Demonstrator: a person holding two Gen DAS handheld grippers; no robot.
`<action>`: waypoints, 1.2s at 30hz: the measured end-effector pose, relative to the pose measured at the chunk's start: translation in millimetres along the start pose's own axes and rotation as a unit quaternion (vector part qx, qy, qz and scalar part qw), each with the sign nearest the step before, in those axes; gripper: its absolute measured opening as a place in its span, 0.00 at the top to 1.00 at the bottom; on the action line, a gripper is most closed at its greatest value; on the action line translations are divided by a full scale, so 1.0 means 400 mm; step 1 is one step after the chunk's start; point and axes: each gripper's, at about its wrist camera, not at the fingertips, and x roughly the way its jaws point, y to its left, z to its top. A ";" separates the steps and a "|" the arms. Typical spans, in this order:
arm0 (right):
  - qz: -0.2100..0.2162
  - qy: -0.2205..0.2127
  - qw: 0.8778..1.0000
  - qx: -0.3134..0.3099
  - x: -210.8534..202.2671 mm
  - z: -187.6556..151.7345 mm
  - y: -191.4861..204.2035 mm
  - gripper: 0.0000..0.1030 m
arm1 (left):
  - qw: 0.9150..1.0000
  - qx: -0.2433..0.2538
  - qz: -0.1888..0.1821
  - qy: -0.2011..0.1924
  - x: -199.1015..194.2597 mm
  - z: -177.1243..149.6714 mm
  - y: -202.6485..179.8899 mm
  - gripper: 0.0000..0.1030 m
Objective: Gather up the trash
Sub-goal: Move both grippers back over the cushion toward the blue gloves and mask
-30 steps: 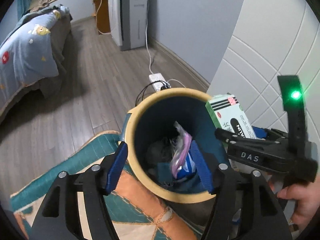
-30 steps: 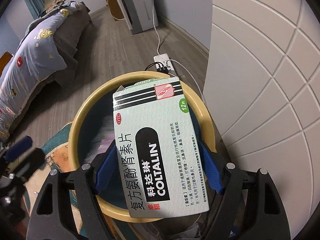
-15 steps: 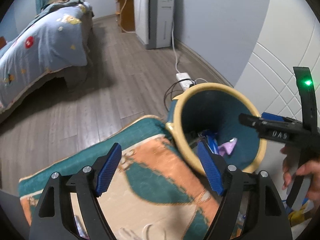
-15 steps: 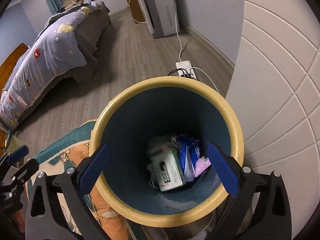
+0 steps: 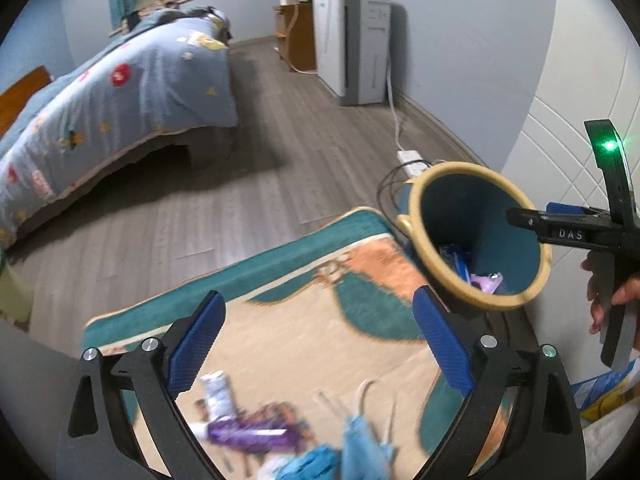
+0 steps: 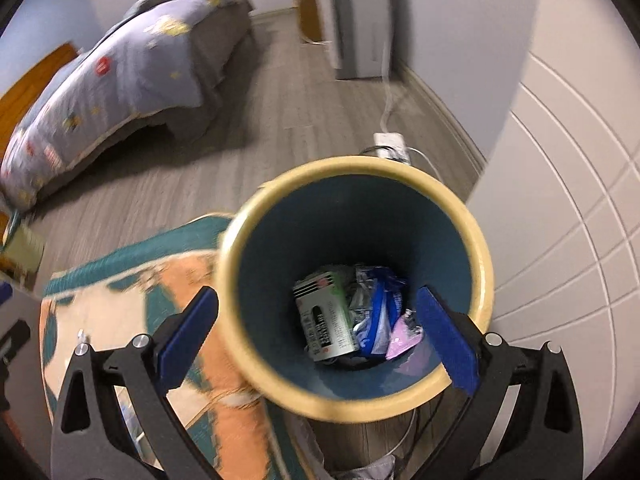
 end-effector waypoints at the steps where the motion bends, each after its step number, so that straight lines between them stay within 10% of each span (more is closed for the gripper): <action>1: 0.002 -0.002 1.000 -0.013 -0.013 -0.001 0.025 0.06 | 1.000 -0.005 0.004 -0.002 -0.015 -0.007 0.013 0.08; 21: 0.053 0.005 0.990 -0.132 -0.127 -0.144 0.380 0.06 | 0.992 -0.075 0.090 -0.037 -0.249 -0.181 0.188 0.06; 36: 0.066 0.099 0.967 -0.227 -0.011 -0.308 0.511 0.06 | 0.984 -0.152 0.090 0.003 -0.190 -0.296 0.323 0.06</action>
